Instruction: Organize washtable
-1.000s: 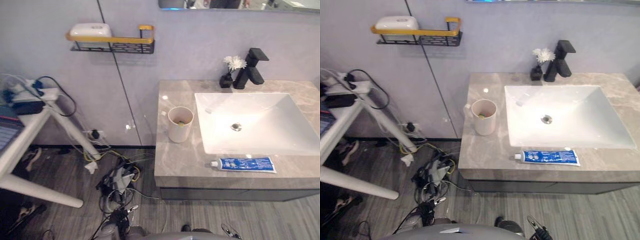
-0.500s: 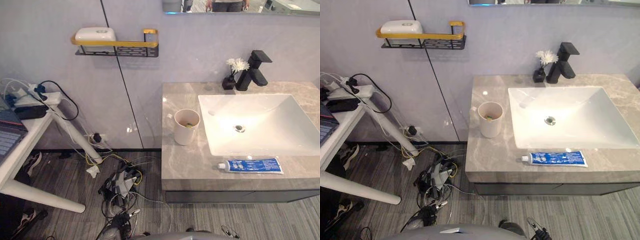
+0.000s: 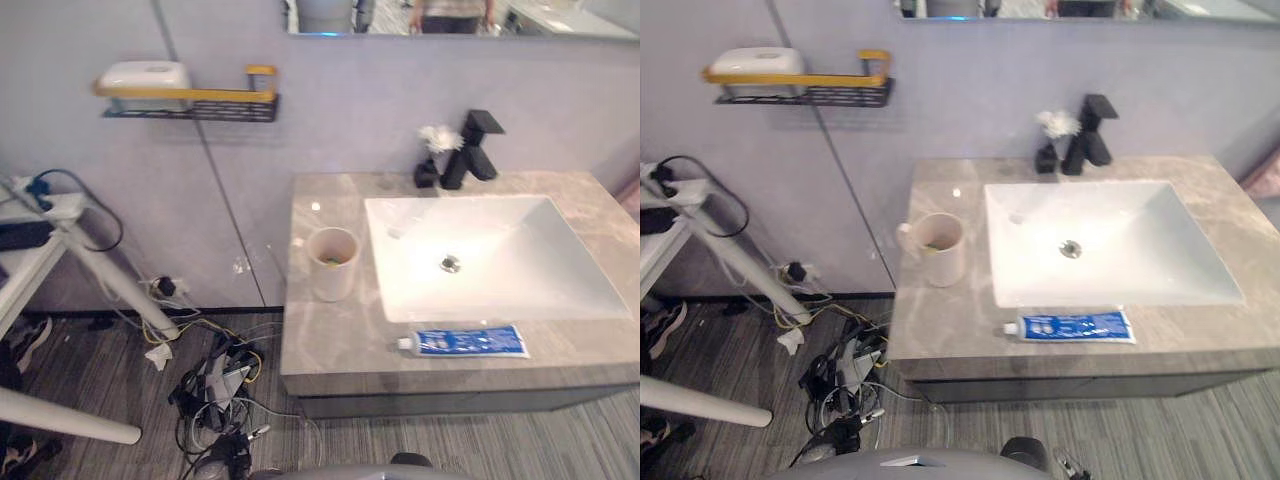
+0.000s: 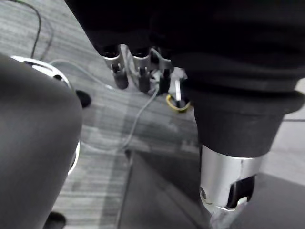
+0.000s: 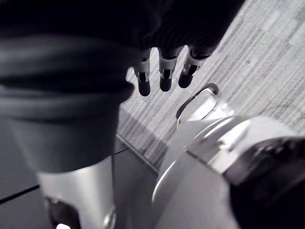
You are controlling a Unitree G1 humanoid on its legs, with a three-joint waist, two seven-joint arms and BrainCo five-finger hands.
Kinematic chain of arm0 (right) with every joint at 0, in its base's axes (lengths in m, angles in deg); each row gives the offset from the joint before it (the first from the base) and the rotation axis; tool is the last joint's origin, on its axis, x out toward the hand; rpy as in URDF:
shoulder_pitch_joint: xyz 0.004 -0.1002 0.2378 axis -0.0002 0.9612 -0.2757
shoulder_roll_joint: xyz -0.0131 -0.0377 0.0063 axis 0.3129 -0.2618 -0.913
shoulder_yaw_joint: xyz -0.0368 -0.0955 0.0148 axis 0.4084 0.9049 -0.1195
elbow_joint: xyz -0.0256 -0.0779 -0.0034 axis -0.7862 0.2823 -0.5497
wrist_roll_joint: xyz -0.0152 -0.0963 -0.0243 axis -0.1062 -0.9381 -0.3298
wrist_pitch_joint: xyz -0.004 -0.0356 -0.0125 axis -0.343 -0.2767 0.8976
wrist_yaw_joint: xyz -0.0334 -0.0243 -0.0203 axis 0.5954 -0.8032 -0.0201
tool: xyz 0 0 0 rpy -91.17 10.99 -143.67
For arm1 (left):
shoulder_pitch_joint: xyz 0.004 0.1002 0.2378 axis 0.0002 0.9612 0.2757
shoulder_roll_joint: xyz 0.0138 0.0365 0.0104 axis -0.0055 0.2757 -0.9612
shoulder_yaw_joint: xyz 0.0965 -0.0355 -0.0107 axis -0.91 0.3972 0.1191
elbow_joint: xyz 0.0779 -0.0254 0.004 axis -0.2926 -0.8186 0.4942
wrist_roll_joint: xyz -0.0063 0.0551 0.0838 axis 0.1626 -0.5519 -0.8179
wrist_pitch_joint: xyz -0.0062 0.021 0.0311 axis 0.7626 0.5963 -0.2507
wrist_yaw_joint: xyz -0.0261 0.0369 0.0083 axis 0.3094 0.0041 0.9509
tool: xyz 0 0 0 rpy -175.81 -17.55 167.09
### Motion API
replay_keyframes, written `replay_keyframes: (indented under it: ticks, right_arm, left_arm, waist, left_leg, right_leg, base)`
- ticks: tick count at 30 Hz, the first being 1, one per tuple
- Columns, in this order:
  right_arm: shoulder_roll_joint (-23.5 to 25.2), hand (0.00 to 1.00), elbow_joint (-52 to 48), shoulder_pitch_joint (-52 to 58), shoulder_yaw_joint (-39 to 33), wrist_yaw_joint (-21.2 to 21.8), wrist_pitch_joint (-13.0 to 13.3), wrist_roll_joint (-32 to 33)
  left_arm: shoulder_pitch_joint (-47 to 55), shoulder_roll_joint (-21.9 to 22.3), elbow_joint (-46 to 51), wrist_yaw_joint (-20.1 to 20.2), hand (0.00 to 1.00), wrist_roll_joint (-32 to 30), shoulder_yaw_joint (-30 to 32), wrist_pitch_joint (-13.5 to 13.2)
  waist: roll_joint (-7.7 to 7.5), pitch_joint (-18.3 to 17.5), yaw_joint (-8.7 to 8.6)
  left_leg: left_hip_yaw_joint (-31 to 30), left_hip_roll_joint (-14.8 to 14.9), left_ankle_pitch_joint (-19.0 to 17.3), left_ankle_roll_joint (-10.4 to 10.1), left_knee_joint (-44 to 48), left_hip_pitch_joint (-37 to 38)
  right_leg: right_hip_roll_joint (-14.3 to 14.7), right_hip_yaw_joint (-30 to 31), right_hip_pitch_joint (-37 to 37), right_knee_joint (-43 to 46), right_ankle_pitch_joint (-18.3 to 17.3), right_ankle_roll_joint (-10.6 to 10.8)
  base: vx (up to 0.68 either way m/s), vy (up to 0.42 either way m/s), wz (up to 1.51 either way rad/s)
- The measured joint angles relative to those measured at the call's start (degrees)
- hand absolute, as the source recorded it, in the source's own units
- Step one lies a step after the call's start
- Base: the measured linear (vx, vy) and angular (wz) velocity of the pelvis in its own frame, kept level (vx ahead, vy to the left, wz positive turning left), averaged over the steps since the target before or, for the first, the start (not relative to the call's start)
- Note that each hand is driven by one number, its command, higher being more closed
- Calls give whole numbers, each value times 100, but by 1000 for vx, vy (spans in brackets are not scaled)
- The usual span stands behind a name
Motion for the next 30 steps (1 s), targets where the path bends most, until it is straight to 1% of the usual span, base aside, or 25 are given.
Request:
replay_keyframes:
  ticks: [1,3,5,6,8,12,14,15,17,19,20,21,22,23,24,25,26,28,29,30]
  right_arm:
    - [-53,0,11,34,2,-5,-18,-1]
    - [-91,0,4,117,23,-5,-13,-7]
    - [-135,0,1,112,29,-5,-11,-47]
    - [-124,0,1,99,39,-5,-10,-47]
    - [-85,0,2,103,39,-6,-10,-47]
    - [27,0,1,233,67,-14,-15,-47]
    - [24,0,0,267,94,-34,-13,-46]
    - [19,0,-1,283,150,-36,-3,-37]
    - [24,0,-1,322,258,-37,3,-15]
    - [28,0,-2,363,269,-46,95,39]
    - [28,0,-15,365,268,-50,127,78]
    - [39,0,-30,385,269,-51,188,245]
    - [60,0,-44,427,268,-64,241,373]
    - [66,0,-49,440,269,-73,262,433]
    - [75,0,-54,443,272,-92,325,480]
    - [71,0,-82,440,281,-105,366,479]
    - [67,0,-108,430,297,-109,383,479]
    - [64,0,-275,440,448,-123,389,475]
    - [65,0,-278,440,493,-126,389,473]
    - [75,0,-279,437,547,-123,388,472]
  left_arm:
    - [-38,46,0,3,0,8,-3,-1]
    - [-46,108,20,3,0,8,-7,-10]
    - [-75,124,42,5,0,7,-29,-23]
    - [-100,111,41,3,0,7,-41,-23]
    - [-111,91,40,0,0,8,-56,-24]
    - [40,-45,35,-16,0,8,-252,-21]
    - [44,-53,35,-28,0,9,-255,-23]
    - [50,-57,35,-86,0,89,-254,-30]
    - [73,-59,34,-153,0,353,-250,-79]
    - [100,-41,74,-164,0,967,-191,-163]
    - [122,-28,130,-159,0,1148,-162,-187]
    - [228,5,401,-162,0,1524,-82,-226]
    - [402,74,863,-164,0,1917,78,-325]
    - [508,122,1149,-174,0,2089,166,-368]
    - [710,207,1795,-177,0,2430,286,-475]
    - [880,258,2418,-176,0,2568,344,-538]
    - [959,285,2758,-176,0,2651,389,-546]
    - [1074,416,4088,-220,0,2910,613,-697]
    - [1097,430,4399,-241,0,2935,665,-740]
    - [1112,422,4993,-296,0,2931,740,-819]
  waist:
    - [89,1,7]
    - [108,-15,-6]
    - [105,-16,1]
    - [86,-22,6]
    - [76,-22,7]
    - [0,-98,9]
    - [1,-104,10]
    - [-5,-122,11]
    - [19,-151,12]
    - [24,-258,17]
    - [32,-255,13]
    - [42,-249,-2]
    - [45,-247,8]
    - [51,-247,12]
    - [71,-235,22]
    - [96,-219,52]
    - [117,-207,71]
    - [207,-178,107]
    - [227,-191,108]
    - [242,-200,119]
  left_leg:
    - [-10,123,45,-72,15,77]
    - [-68,241,70,-115,31,133]
    - [-116,264,83,-138,-6,132]
    - [-126,255,141,-245,-97,118]
    - [-138,254,203,-335,-159,84]
    - [-82,226,352,-341,-435,61]
    - [-78,190,387,-320,-556,60]
    - [-83,164,403,-307,-645,55]
    - [-109,132,406,-307,-751,20]
    - [-208,86,473,-258,-808,-197]
    - [-232,79,540,-285,-811,-227]
    - [-328,60,594,-322,-824,-305]
    - [-391,51,629,-332,-833,-351]
    - [-420,48,629,-333,-843,-348]
    - [-477,38,630,-333,-856,-364]
    - [-483,19,630,-333,-880,-368]
    - [-483,10,630,-333,-887,-368]
    - [-560,-25,630,-332,-889,-437]
    - [-611,-27,631,-331,-885,-470]
    - [-643,-26,631,-330,-883,-482]
  right_leg:
    - [130,-15,160,-110,-1,-4]
    - [225,-160,355,-229,-21,-43]
    - [253,-232,407,-340,-38,-75]
    - [253,-261,420,-486,-31,-95]
    - [269,-277,421,-640,71,-142]
    - [295,-281,465,-1078,329,-118]
    - [289,-281,460,-1202,381,-106]
    - [287,-281,452,-1285,425,-132]
    - [288,-283,415,-1398,477,-112]
    - [270,-330,270,-1451,537,-88]
    - [265,-352,253,-1457,549,-97]
    - [243,-445,232,-1462,584,-105]
    - [233,-500,230,-1464,589,-100]
    - [229,-537,234,-1475,587,-102]
    - [220,-612,256,-1516,587,-103]
    - [203,-635,276,-1563,587,-103]
    - [195,-641,279,-1571,587,-103]
    - [159,-755,279,-1574,588,-103]
    - [158,-796,279,-1578,588,-104]
    - [158,-847,293,-1579,588,-104]
  base:
    - [17,-179,-2]
    - [-33,-126,11]
    - [-101,-50,13]
    - [-117,-6,5]
    - [-149,13,1]
    - [-107,18,-4]
    - [-47,21,-2]
    - [0,0,0]
    - [5,5,2]
    - [70,4,12]
    - [109,3,24]
    - [119,1,32]
    - [128,-2,34]
    - [147,-4,30]
    - [140,4,21]
    - [119,7,17]
    - [90,15,10]
    - [64,12,21]
    - [47,4,28]
    - [37,0,18]
